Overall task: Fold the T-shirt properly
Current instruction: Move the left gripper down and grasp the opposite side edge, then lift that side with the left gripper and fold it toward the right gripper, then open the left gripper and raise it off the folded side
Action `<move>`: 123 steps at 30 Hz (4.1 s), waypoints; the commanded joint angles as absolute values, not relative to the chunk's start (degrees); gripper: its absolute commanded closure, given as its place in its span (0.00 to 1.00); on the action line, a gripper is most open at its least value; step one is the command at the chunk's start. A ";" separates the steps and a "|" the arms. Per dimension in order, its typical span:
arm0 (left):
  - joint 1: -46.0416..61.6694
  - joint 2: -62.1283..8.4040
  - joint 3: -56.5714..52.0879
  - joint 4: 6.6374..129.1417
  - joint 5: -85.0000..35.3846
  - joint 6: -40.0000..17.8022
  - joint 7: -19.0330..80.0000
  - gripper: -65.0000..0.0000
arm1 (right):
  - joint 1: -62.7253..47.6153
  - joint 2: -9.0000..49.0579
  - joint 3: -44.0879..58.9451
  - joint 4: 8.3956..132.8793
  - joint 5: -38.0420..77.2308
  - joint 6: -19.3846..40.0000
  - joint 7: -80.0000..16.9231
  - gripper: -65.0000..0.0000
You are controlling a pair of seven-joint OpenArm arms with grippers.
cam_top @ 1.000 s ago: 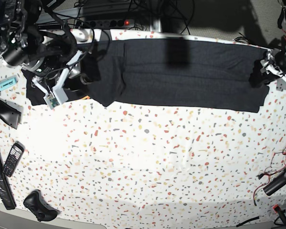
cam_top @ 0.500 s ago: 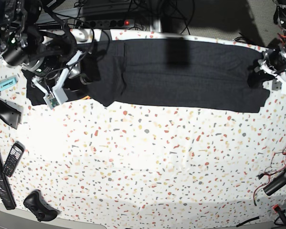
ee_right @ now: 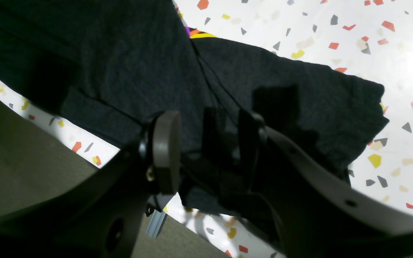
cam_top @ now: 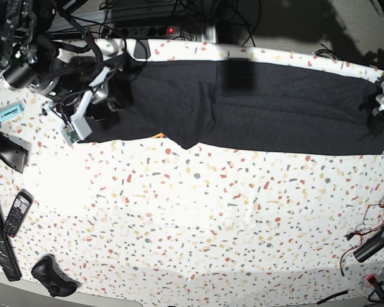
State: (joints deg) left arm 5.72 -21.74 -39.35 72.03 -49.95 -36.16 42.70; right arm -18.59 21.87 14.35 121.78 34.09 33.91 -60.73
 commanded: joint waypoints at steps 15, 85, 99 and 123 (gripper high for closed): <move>7.62 -10.59 -26.17 97.03 -64.97 -36.42 61.47 1.00 | -18.26 22.39 14.70 122.87 36.49 34.09 -59.68 0.61; -4.21 -8.91 16.12 97.06 -16.91 -20.73 32.08 1.00 | -18.26 22.41 14.72 122.87 36.42 34.09 -59.64 0.61; 4.03 -15.29 6.26 97.12 -12.71 -17.06 36.67 1.00 | -18.09 22.39 14.72 122.87 36.45 34.09 -59.29 0.61; 11.03 -14.17 2.28 97.34 -16.47 -23.70 36.42 1.00 | -17.93 22.39 14.72 122.87 36.45 34.09 -58.96 0.61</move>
State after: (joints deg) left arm 11.57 -13.82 2.57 96.12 -15.77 -23.79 37.32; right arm -18.41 21.89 14.35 121.78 35.97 33.91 -60.10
